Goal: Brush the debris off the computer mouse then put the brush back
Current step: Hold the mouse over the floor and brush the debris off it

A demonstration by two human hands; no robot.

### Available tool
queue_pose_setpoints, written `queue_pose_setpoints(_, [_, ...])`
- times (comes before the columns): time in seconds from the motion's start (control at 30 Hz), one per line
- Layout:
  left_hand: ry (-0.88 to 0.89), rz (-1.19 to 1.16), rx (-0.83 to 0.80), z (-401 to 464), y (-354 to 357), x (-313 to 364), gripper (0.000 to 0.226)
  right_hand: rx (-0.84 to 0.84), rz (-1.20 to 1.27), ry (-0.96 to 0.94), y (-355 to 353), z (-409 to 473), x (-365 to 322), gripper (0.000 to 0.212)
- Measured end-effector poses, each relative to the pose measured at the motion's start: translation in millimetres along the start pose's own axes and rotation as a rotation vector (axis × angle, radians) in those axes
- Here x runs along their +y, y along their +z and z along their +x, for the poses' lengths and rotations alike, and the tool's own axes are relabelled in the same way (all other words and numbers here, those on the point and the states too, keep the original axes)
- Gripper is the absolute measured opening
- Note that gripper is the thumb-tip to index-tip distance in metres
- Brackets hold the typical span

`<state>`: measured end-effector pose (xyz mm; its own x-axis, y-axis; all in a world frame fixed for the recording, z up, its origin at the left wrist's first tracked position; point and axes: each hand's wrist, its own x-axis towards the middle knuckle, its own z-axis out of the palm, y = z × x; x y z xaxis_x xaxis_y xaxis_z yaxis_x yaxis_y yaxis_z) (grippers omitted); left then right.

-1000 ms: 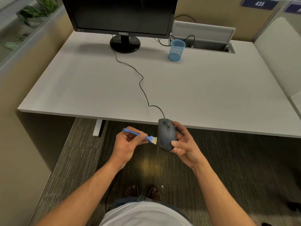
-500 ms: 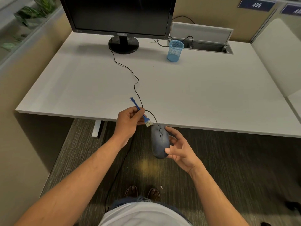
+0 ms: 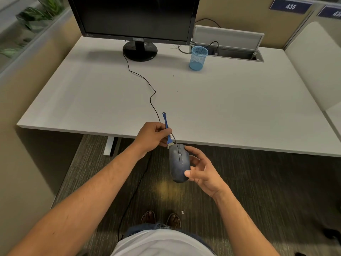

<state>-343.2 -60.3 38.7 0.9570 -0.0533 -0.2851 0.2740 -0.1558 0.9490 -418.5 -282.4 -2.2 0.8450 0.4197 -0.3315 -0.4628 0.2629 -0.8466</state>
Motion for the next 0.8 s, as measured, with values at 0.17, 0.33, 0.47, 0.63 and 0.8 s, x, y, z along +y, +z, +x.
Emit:
queue_pose_setpoints(0.17, [-0.035,0.041,-0.004,2,-13,2,0.01,0.003,0.028,-0.01,0,0,0,0.081])
queue_pose_setpoints(0.33, [-0.035,-0.043,0.053,1,-3,4,0.012,-0.024,-0.004,0.007,2,1,-1,0.081])
queue_pose_setpoints(0.47, [-0.042,-0.062,0.046,-1,4,5,0.008,-0.023,-0.018,0.009,1,0,-1,0.08])
queue_pose_setpoints(0.63, [-0.056,0.003,-0.025,-2,-5,4,0.014,0.0,-0.003,0.002,-2,-4,0,0.082])
queue_pose_setpoints(0.8, [-0.036,-0.064,0.052,-2,-4,5,0.012,-0.012,-0.006,0.002,-3,-4,-1,0.081])
